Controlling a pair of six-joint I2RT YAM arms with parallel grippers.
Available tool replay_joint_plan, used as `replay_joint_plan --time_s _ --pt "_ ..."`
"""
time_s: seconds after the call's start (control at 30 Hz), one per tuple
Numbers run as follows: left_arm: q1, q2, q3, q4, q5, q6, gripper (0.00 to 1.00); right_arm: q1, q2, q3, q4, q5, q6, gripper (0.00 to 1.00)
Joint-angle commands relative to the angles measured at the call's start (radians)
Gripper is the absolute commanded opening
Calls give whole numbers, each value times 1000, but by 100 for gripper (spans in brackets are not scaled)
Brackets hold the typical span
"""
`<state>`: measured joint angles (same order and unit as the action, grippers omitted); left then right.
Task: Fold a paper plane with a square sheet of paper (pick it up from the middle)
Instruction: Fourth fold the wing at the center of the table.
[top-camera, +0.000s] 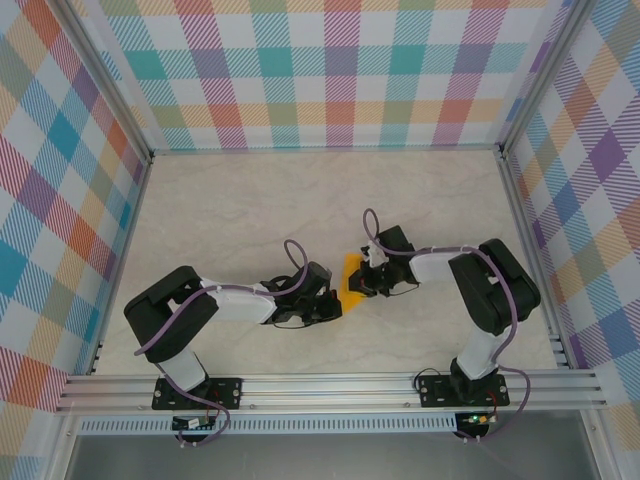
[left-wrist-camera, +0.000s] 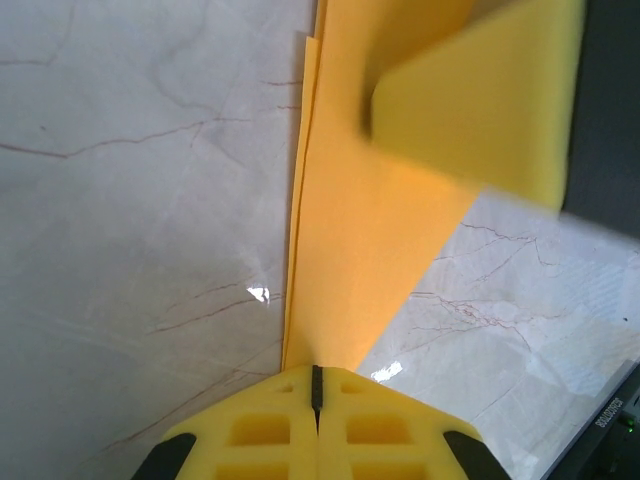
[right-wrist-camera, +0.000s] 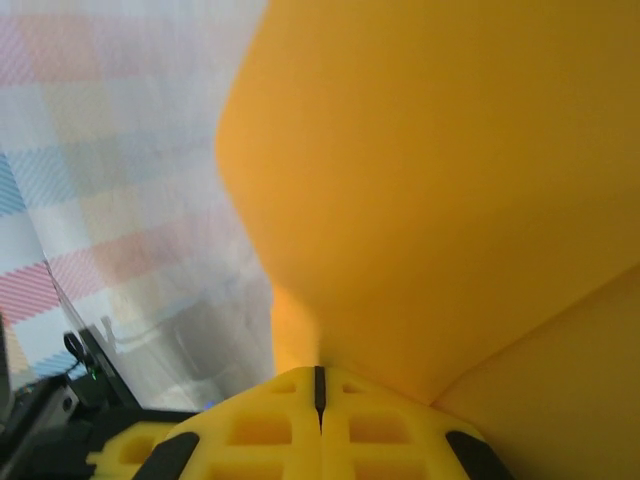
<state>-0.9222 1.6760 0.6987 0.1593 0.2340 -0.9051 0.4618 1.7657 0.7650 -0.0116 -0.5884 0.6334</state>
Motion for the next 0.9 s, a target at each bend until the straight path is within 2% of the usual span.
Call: replay_joint_plan --time_s 0.0,0.47,0.87 --pt "-3 48 -33 -191 -16 -10 0 -68 36 49 9 58 -38 2" --pt "-3 66 -33 -182 0 -6 0 -204 129 159 2 44 -47 2" --pt "-3 73 -25 -188 6 0 0 -229 139 266 -57 10 -87 3"
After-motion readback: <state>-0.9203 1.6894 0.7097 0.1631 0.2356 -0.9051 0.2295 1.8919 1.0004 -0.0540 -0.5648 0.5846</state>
